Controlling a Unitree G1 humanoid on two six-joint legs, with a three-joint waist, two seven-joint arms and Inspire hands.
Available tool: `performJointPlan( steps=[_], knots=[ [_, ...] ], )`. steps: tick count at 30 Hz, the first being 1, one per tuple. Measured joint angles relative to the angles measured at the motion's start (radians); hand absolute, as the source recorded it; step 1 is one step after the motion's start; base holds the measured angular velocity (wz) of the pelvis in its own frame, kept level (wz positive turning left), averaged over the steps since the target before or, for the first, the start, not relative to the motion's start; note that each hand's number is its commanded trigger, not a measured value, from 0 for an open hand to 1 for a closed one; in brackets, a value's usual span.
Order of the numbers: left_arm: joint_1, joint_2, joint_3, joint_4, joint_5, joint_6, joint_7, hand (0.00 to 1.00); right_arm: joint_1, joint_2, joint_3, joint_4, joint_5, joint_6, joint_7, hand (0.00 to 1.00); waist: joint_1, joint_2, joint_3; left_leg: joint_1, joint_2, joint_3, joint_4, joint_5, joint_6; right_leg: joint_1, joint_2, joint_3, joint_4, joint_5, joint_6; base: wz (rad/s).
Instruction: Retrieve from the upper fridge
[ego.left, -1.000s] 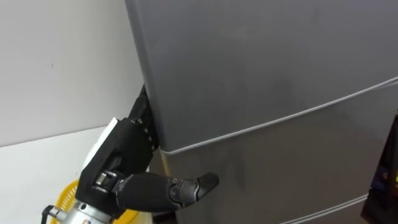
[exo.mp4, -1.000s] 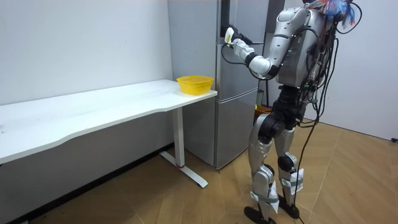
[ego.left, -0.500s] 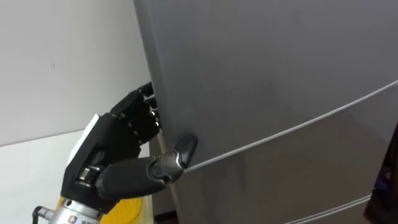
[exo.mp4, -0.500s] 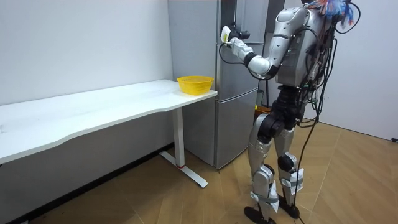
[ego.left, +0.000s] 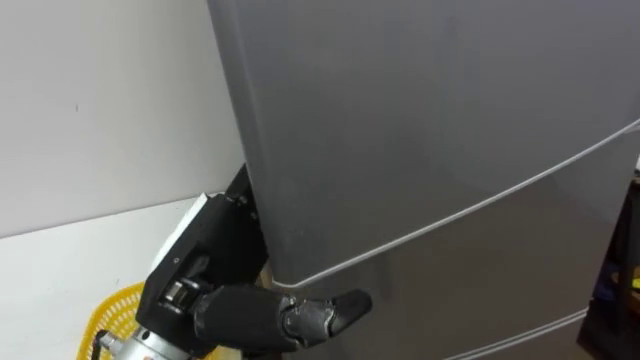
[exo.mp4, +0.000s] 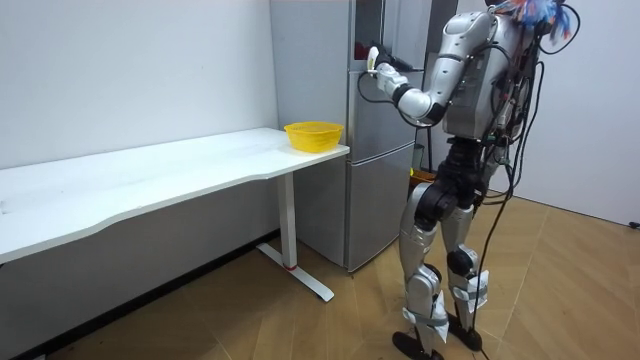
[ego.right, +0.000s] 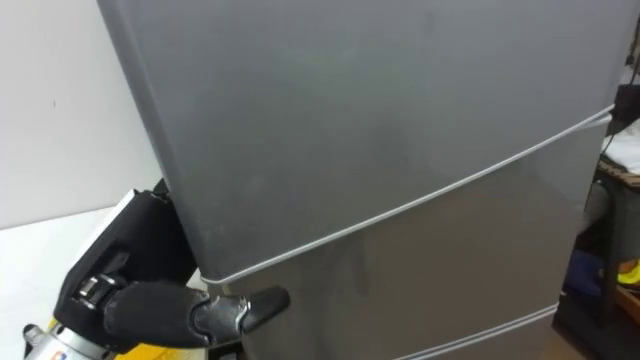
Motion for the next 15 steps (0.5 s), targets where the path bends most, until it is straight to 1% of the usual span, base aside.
performJointPlan(
  steps=[4,6,10,15],
  knots=[
    [-0.003,0.003,-0.006,0.000,-0.002,0.000,-0.002,0.00,0.006,-0.003,0.017,0.010,-0.112,0.028,0.000,0.00,0.000,0.000,0.0004,0.001,0.000,0.001,0.000,0.000,0.000,0.000,-0.001,0.008,0.001,0.000,0.000,0.00],
    [-0.004,0.004,-0.012,0.000,-0.002,0.000,-0.001,0.00,0.005,-0.003,0.026,0.014,-0.134,0.045,0.001,0.00,0.000,0.000,0.0006,0.000,0.000,0.001,0.000,0.000,0.001,-0.001,-0.002,0.009,0.002,0.000,0.000,0.00],
    [-0.009,0.005,-0.024,0.000,-0.002,0.000,-0.002,0.00,0.001,-0.003,0.054,0.020,-0.178,0.066,0.001,0.00,0.003,-0.002,0.0014,0.000,0.001,0.001,0.001,0.001,0.002,-0.002,-0.003,0.009,0.006,0.000,0.001,0.00],
    [-0.021,0.007,-0.038,0.000,-0.005,0.002,-0.004,0.00,-0.002,-0.003,0.056,0.019,-0.214,0.090,0.003,0.00,0.004,-0.004,0.0024,-0.010,0.002,0.001,0.011,0.000,0.002,-0.015,-0.003,0.012,0.016,-0.001,0.001,0.00]
  ],
)
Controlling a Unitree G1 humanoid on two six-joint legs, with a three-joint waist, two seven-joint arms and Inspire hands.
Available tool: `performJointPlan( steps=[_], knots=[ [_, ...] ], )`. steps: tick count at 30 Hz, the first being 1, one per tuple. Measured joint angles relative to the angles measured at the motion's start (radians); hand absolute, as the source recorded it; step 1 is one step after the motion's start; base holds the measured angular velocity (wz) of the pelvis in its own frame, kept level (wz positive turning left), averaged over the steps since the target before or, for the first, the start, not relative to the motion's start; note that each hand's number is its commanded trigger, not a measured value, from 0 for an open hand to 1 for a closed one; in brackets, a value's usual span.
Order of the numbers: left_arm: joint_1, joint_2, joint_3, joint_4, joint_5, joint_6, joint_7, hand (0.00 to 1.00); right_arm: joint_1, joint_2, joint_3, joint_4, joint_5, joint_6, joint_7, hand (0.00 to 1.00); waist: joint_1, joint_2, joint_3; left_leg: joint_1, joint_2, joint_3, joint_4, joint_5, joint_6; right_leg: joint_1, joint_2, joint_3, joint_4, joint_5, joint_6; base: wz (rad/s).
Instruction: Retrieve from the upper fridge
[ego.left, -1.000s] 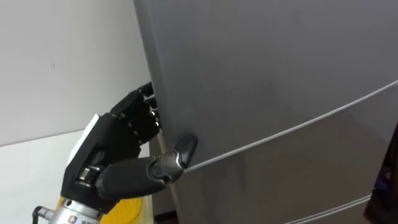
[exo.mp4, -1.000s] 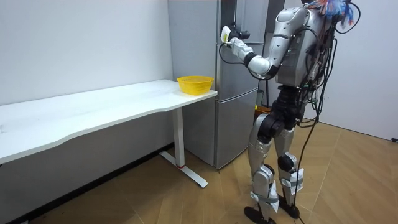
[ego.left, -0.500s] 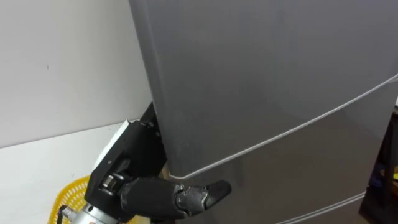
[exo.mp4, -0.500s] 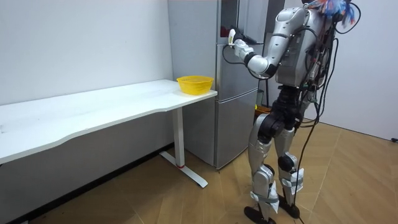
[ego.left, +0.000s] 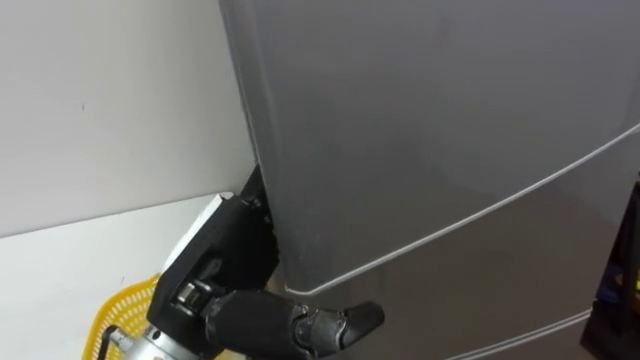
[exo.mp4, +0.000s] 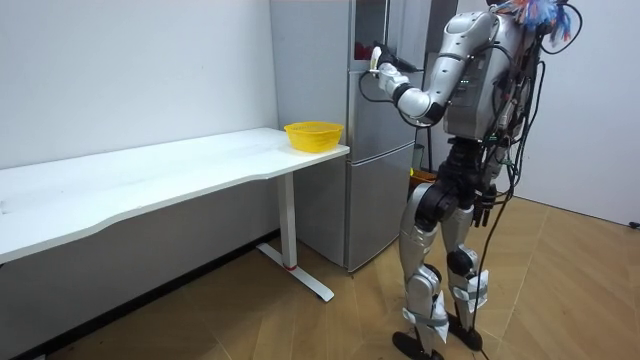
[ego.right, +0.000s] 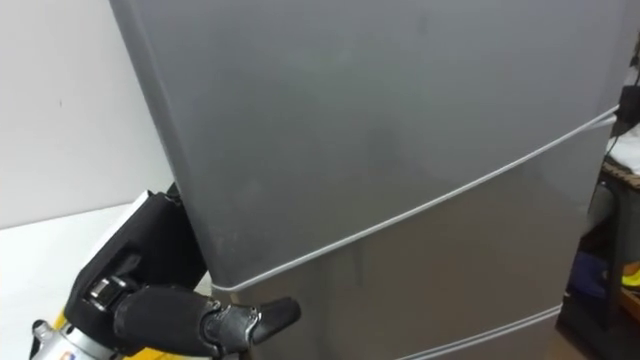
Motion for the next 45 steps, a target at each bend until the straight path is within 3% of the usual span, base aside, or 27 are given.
performJointPlan(
  steps=[9,15,24,35,41,43,45],
  knots=[
    [-0.076,0.025,-0.062,0.003,-0.059,0.016,-0.046,0.00,0.002,0.000,0.020,0.001,-0.017,0.022,0.011,0.00,-0.002,-0.002,0.0008,-0.007,0.002,0.004,0.013,-0.001,0.002,-0.006,0.000,0.002,0.003,0.000,0.000,0.00],
    [-0.085,0.038,-0.077,0.001,-0.079,0.016,-0.126,0.00,0.003,0.000,0.036,-0.003,-0.027,0.031,0.035,0.00,0.000,-0.004,-0.0006,-0.004,0.006,0.015,0.013,-0.001,0.002,-0.012,0.002,0.016,0.008,0.000,0.000,-0.04],
    [-0.117,0.063,-0.099,-0.007,-0.080,0.016,-0.192,0.00,0.004,-0.003,0.024,0.000,-0.055,0.034,0.042,0.00,-0.031,0.000,-0.0059,-0.006,0.011,0.039,0.018,-0.003,0.005,-0.013,0.003,0.030,0.013,0.002,0.002,-0.05],
    [-0.127,0.071,-0.122,-0.004,-0.121,0.015,-0.194,0.00,0.005,-0.003,0.024,0.007,-0.053,0.034,0.041,0.00,-0.044,0.009,-0.0112,-0.005,0.015,0.063,0.018,-0.003,0.005,-0.021,0.002,0.043,0.014,0.003,0.003,-0.01],
    [-0.128,0.074,-0.142,-0.004,-0.138,0.013,-0.178,0.00,0.007,-0.003,0.024,0.008,-0.054,0.034,0.040,0.00,-0.057,0.005,-0.0065,0.007,0.015,0.076,0.012,-0.004,0.008,-0.013,0.002,0.056,0.016,0.006,0.007,-0.06],
    [-0.131,0.075,-0.148,-0.004,-0.140,0.013,-0.170,0.00,0.007,-0.006,0.024,0.007,-0.050,0.034,0.039,0.00,-0.058,0.012,-0.0019,0.007,0.016,0.081,0.012,-0.007,0.012,-0.012,0.002,0.056,0.016,0.009,0.008,-0.05],
    [-0.138,0.075,-0.152,-0.004,-0.140,0.013,-0.168,0.00,0.007,-0.008,0.025,0.006,-0.050,0.034,0.041,0.00,-0.058,0.022,-0.0024,0.005,0.016,0.086,0.005,-0.008,0.014,-0.016,0.001,0.056,0.016,0.012,0.011,0.00]
  ],
)
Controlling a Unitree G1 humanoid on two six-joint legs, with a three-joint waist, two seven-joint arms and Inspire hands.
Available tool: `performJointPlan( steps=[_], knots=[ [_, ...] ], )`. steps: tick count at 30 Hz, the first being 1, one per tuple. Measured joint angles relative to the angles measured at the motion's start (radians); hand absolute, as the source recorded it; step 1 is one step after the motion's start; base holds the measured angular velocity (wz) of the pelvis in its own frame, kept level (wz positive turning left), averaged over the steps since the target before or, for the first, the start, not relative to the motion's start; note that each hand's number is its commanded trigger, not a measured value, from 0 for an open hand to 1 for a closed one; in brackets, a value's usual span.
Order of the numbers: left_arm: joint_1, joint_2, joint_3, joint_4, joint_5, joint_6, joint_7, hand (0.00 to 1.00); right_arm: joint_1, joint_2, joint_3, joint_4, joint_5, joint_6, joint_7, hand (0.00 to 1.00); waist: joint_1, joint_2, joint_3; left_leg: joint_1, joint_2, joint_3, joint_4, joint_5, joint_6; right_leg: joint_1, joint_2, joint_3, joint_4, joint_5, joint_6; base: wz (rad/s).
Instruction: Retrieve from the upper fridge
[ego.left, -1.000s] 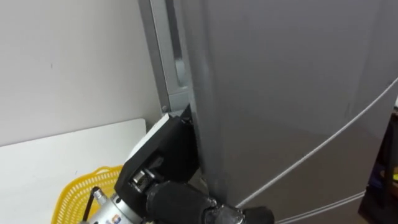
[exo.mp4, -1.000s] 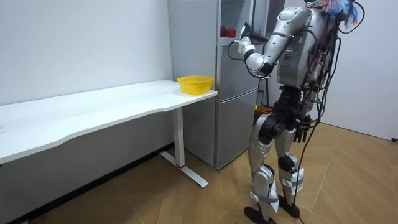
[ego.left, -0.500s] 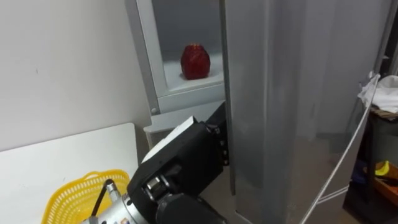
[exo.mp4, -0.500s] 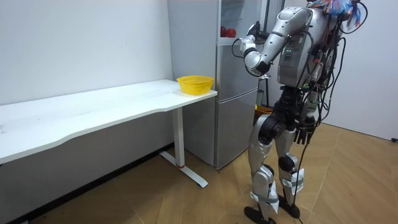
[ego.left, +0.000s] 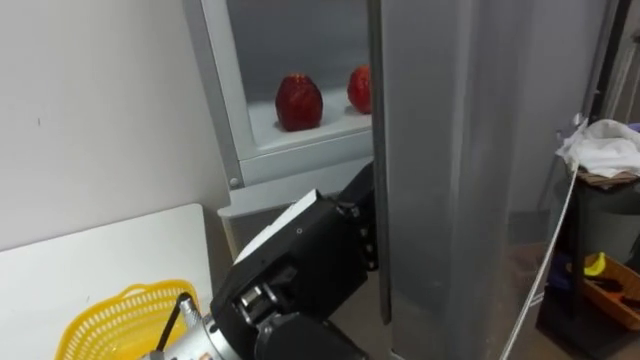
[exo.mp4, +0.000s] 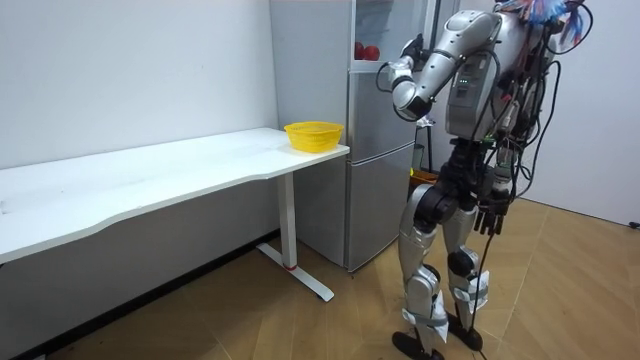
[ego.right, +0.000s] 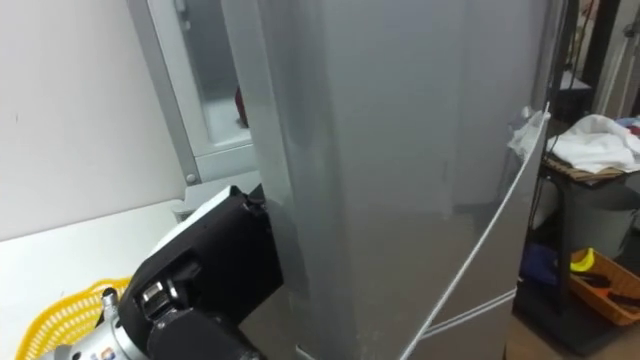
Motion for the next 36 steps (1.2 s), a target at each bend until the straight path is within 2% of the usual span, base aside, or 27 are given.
performJointPlan(
  steps=[5,11,16,22,26,36],
  knots=[
    [-0.027,0.000,-0.036,0.001,0.000,0.000,0.010,0.00,-0.001,0.000,0.002,-0.002,0.000,-0.003,0.005,0.00,-0.001,0.002,-0.0002,0.000,-0.001,0.004,0.000,0.001,0.003,-0.005,-0.002,0.001,0.002,0.002,0.003,0.00],
    [-0.118,0.002,-0.103,0.002,0.001,0.001,0.012,0.00,-0.008,0.000,0.005,-0.004,0.000,-0.003,0.009,0.00,-0.012,0.002,-0.0007,-0.002,-0.002,0.006,-0.003,0.002,0.004,-0.015,-0.002,0.004,-0.003,0.002,0.003,-0.01],
    [-0.199,-0.015,-0.141,0.003,0.001,0.001,0.008,0.00,-0.032,0.000,0.003,0.009,0.004,-0.003,-0.004,0.00,-0.045,0.003,-0.0007,0.006,-0.001,0.023,-0.010,0.003,0.003,-0.012,-0.001,0.022,-0.003,0.002,0.003,-0.10],
    [-0.205,-0.023,-0.157,0.003,0.002,0.002,-0.001,0.00,-0.039,0.000,0.001,0.013,0.010,0.000,-0.013,0.00,-0.081,0.002,-0.0005,0.021,-0.001,0.038,-0.024,0.004,0.001,-0.015,-0.001,0.031,-0.003,0.002,0.003,-0.08],
    [-0.205,-0.025,-0.173,0.003,0.002,0.002,-0.004,0.00,-0.037,0.000,0.001,0.017,0.014,0.000,-0.013,0.00,-0.082,0.002,-0.0003,0.022,-0.001,0.041,-0.025,0.004,0.001,-0.019,-0.001,0.036,-0.004,0.001,0.004,-0.01],
    [-0.205,-0.053,-0.194,0.003,0.003,0.002,-0.013,0.00,-0.035,0.000,0.002,0.016,0.014,-0.003,-0.023,0.00,-0.083,-0.004,-0.0005,0.024,-0.001,0.057,-0.024,0.004,0.001,-0.022,-0.001,0.049,-0.003,0.001,0.004,-0.04]
  ],
)
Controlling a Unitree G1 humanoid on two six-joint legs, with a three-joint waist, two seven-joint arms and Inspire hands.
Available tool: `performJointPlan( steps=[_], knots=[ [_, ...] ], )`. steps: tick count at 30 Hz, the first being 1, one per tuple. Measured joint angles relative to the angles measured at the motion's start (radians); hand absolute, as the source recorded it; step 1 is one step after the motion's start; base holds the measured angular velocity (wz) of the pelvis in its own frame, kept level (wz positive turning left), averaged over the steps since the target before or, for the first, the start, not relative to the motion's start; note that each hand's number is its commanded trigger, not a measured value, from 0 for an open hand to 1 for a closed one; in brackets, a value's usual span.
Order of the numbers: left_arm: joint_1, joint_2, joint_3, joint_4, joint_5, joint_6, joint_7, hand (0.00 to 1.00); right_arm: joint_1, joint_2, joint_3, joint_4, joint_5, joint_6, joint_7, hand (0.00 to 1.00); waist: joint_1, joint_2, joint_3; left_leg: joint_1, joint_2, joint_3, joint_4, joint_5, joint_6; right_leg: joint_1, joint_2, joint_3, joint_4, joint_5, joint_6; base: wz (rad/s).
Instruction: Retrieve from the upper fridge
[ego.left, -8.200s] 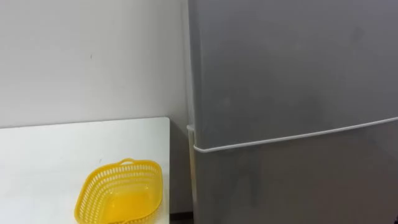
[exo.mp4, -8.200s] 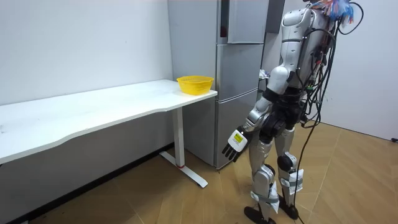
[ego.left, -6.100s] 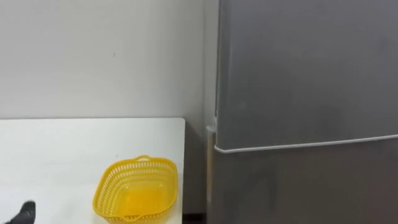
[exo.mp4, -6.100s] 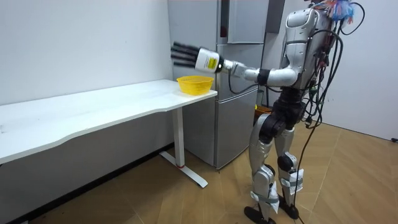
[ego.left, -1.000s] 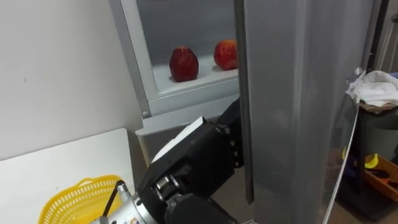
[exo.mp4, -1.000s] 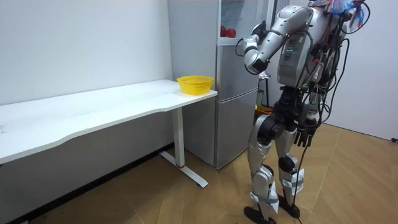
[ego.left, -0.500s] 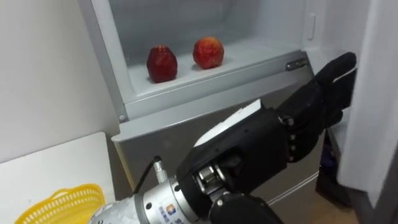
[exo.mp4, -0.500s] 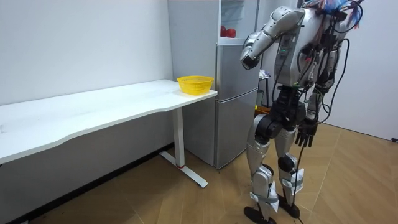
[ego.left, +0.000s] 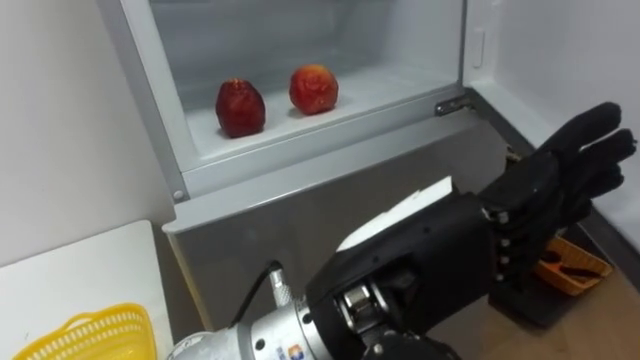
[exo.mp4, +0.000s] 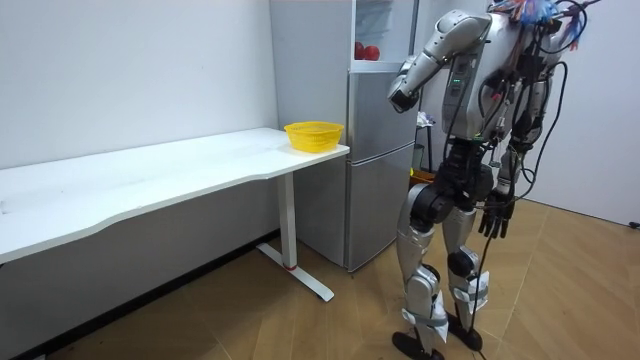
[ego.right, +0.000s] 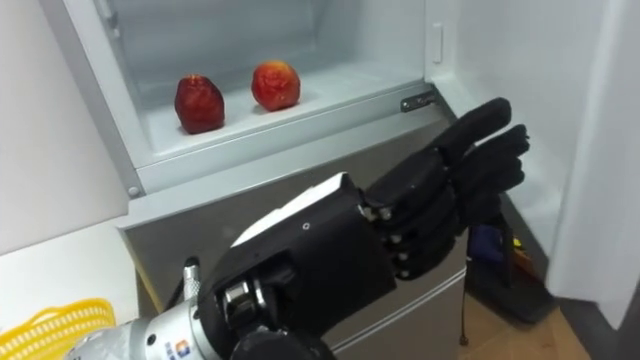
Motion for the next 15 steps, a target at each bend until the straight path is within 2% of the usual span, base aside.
performJointPlan(
  steps=[5,9,15],
  knots=[
    [0.000,-0.003,-0.002,0.000,0.000,0.000,0.000,0.00,0.000,0.000,0.000,-0.001,0.000,-0.001,-0.009,0.00,-0.001,-0.003,0.0001,0.000,0.000,0.001,0.000,0.000,0.000,-0.001,0.000,0.001,-0.001,0.000,0.000,0.00],
    [-0.006,-0.018,-0.007,0.000,-0.001,0.000,0.000,0.00,-0.002,0.000,0.001,-0.002,0.000,-0.003,-0.019,0.00,-0.005,-0.004,-0.0007,-0.001,0.000,0.001,0.000,0.000,0.000,0.001,0.000,0.000,-0.002,0.000,0.000,0.00],
    [-0.079,-0.048,-0.050,0.008,-0.003,-0.002,0.000,0.00,-0.004,0.000,0.021,-0.001,0.003,-0.025,-0.019,0.00,-0.005,0.000,-0.0028,-0.001,0.003,0.001,0.005,0.000,0.000,0.009,0.000,-0.001,-0.001,0.000,0.000,0.00]
  ],
)
